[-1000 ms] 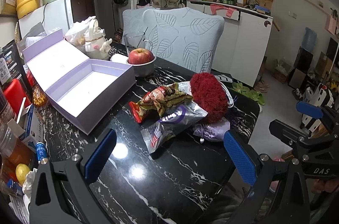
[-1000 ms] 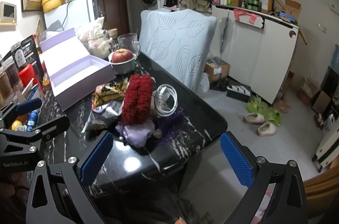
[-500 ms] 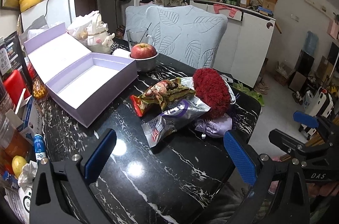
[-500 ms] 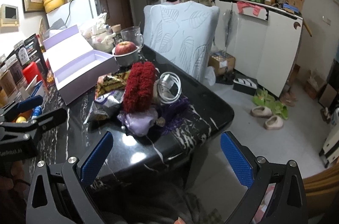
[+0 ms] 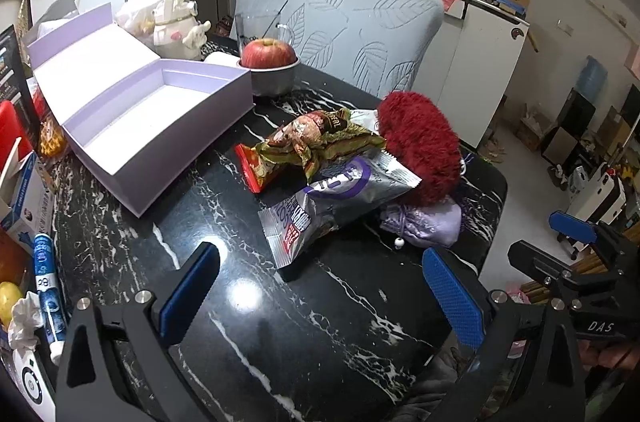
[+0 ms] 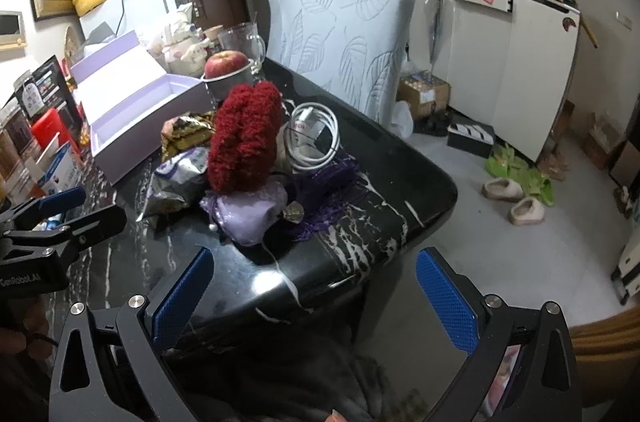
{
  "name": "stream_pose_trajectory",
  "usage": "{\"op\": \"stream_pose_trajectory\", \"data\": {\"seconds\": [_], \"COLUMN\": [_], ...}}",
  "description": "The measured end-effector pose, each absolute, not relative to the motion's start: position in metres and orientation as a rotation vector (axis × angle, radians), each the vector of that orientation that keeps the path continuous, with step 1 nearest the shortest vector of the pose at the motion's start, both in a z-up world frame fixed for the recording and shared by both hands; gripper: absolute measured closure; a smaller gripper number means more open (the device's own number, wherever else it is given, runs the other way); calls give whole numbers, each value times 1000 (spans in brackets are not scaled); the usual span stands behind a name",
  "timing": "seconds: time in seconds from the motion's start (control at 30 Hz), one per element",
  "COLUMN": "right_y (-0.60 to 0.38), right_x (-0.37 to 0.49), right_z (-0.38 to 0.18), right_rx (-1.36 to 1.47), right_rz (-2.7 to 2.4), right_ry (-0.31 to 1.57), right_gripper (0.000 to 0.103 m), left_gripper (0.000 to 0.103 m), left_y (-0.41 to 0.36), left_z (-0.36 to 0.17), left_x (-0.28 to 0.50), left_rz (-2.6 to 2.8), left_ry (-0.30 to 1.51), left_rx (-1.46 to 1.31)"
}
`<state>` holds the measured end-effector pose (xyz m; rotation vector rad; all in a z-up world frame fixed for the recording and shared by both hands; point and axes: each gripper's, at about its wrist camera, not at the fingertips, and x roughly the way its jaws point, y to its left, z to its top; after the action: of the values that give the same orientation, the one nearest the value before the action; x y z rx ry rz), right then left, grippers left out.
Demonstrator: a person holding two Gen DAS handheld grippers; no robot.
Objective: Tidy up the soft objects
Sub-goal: 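Grasp the silver-purple snack packet with the left tool while the right tool grasps the lavender pouch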
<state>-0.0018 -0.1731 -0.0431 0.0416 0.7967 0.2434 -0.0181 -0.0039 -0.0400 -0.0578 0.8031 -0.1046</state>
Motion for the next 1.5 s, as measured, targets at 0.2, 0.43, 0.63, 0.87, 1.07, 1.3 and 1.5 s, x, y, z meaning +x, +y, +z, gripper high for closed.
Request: {"op": "stream_pose_trajectory", "data": {"seconds": [0.2, 0.43, 0.63, 0.87, 1.07, 1.3, 1.5], "right_y": [-172, -170, -169, -169, -166, -167, -163], "right_x": [16, 36, 51, 57, 57, 54, 49], "right_z": [-56, -67, -73, -72, -75, -75, -73], "right_rx": [51, 71, 75, 64, 65, 77, 69], "right_rz": [266, 288, 305, 332, 365, 381, 390], "right_ry": [837, 871, 895, 879, 887, 888, 878], "right_gripper": [0, 0, 0, 0, 0, 0, 0], "left_gripper": [0, 0, 0, 0, 7, 29, 54], "left_y": [-6, -13, -13, -16, -21, -17, -15], "left_z": [-51, -60, -65, -72, -78, -86, -86], "left_x": [-2, 19, 39, 57, 67, 77, 71], "left_rz": [-109, -121, -150, -234, -324, -421, -429], "left_ry": [831, 844, 861, 875, 863, 903, 897], "left_rx": [-60, -5, 25, 30, 39, -39, -49]}}
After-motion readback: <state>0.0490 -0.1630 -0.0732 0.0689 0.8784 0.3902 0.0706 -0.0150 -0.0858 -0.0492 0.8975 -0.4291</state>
